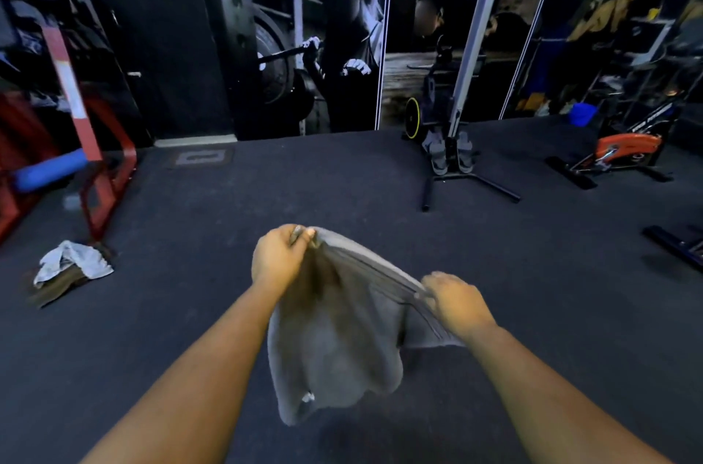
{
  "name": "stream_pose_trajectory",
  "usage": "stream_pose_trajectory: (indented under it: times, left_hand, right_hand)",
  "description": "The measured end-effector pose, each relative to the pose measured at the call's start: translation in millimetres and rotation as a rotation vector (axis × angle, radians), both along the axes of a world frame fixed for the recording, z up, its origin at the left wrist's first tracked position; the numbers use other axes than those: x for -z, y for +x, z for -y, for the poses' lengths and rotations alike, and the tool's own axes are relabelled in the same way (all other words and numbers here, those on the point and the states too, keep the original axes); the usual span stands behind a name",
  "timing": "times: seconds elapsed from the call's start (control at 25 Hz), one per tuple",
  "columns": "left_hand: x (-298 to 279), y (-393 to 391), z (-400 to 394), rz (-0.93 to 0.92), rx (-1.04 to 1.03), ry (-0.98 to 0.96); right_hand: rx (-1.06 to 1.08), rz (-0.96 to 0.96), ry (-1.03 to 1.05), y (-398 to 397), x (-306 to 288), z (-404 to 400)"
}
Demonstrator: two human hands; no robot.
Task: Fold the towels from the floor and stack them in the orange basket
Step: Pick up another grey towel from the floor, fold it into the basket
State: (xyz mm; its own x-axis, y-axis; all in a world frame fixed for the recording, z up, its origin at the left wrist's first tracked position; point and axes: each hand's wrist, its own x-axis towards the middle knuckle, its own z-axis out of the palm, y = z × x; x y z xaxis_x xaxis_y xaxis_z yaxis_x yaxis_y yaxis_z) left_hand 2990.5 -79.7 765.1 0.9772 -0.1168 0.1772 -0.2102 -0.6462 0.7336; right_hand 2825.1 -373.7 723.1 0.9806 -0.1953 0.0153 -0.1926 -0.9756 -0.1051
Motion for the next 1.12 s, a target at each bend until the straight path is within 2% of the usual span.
stream_pose_trajectory:
  times: [0.12,0.16,0.28,0.32,0.4,0.6,0.72,0.76,0.84,0.96,1.12]
  left_hand:
    - [7,39,1,-0.075,-0.086,-0.159]
    - [12,50,0,-0.095,-0.103,-0.155]
    - [25,60,6,-0.143,-0.209,-0.088]
    - [32,60,6,-0.185,-0.277,-0.113]
    - [44,56,10,-0.304,-0.411,-0.26]
    - [45,23,51,-0.428,-0.362,-0.763]
    - [30,1,83,-0.591,-0.096,-0.998]
    - [30,-3,90,-0.597,0.01,-0.994]
    - [37,-6,96,-0.509,0.127,-0.825]
    - [33,-15,103,-0.338,0.057,-0.592]
    - [23,-26,116,-0.214,0.14,-0.594]
  right_hand:
    - [0.236,0.143,0.231,9,17,36]
    - [0.324,0.183,0.376,14,18,45]
    - [0.545,0.199,0.993,33,10,41]
    - [0.584,0.199,1.146,40,8,32]
    - [0.611,0.228,1.306,57,2,18]
    - [0.469,0.197,1.516,102,-18,-13]
    - [0.418,0.118,1.604,117,-27,-28]
    - [0.4,0.08,1.58,121,-31,-30]
    - [0.347,0.01,1.516,126,-38,-33]
    - [0.288,-0.043,1.548,127,-43,-33]
    - [0.288,-0.005,1.611,127,-42,-34]
